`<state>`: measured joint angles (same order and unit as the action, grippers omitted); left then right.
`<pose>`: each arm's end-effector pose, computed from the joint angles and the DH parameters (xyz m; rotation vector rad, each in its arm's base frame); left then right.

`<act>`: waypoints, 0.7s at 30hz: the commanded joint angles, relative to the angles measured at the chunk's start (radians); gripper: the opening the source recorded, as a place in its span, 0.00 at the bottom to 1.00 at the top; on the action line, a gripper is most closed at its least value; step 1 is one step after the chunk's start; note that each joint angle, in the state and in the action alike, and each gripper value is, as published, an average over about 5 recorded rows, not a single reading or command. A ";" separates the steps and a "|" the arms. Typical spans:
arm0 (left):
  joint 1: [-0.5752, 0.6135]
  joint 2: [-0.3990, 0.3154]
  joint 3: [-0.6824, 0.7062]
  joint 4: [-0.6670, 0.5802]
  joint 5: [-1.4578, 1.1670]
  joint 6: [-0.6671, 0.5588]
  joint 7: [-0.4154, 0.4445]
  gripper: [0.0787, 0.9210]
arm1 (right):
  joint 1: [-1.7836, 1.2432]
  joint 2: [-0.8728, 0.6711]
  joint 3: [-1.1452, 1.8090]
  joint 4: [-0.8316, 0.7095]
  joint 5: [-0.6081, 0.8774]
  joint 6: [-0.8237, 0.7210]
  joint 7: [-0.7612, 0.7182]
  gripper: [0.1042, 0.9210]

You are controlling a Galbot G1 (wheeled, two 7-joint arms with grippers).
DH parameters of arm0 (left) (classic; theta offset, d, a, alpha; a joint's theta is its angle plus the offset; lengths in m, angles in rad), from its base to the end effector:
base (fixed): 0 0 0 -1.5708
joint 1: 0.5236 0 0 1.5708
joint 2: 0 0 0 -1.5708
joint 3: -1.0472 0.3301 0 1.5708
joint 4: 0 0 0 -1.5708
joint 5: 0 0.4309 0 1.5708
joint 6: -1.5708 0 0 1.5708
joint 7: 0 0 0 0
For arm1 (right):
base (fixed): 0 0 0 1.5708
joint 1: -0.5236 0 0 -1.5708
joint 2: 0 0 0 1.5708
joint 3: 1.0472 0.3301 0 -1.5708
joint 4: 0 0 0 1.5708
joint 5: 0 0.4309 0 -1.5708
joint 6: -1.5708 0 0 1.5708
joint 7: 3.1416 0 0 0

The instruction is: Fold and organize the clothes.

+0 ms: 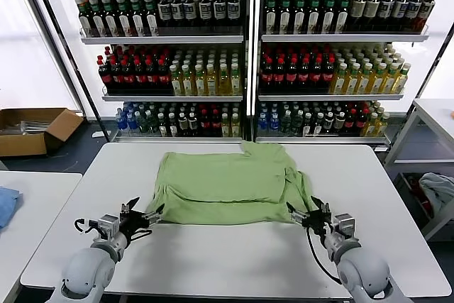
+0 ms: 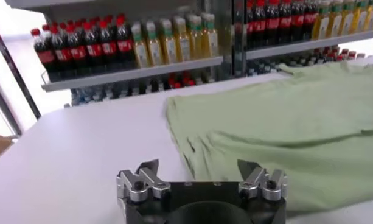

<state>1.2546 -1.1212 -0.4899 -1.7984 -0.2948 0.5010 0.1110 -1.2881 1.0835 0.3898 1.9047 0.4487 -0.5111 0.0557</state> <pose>0.3661 0.0885 -0.2976 -0.2681 -2.6071 -0.1859 0.3459 -0.0405 -0.2830 0.2847 -2.6182 0.0893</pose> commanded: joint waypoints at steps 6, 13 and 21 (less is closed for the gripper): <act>0.045 -0.008 0.011 -0.007 0.013 0.018 0.005 0.46 | -0.066 0.007 0.015 0.028 -0.026 -0.035 0.026 0.36; 0.048 -0.010 0.010 -0.022 0.014 0.003 0.006 0.23 | -0.060 0.020 0.004 0.021 -0.015 -0.022 0.046 0.13; 0.145 -0.002 -0.025 -0.106 0.005 0.003 0.004 0.02 | -0.146 -0.008 0.039 0.108 0.005 -0.010 0.054 0.04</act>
<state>1.3491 -1.1221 -0.5067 -1.8663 -0.2890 0.5029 0.1166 -1.4218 1.0761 0.4326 1.9997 0.4520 -0.5128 0.1039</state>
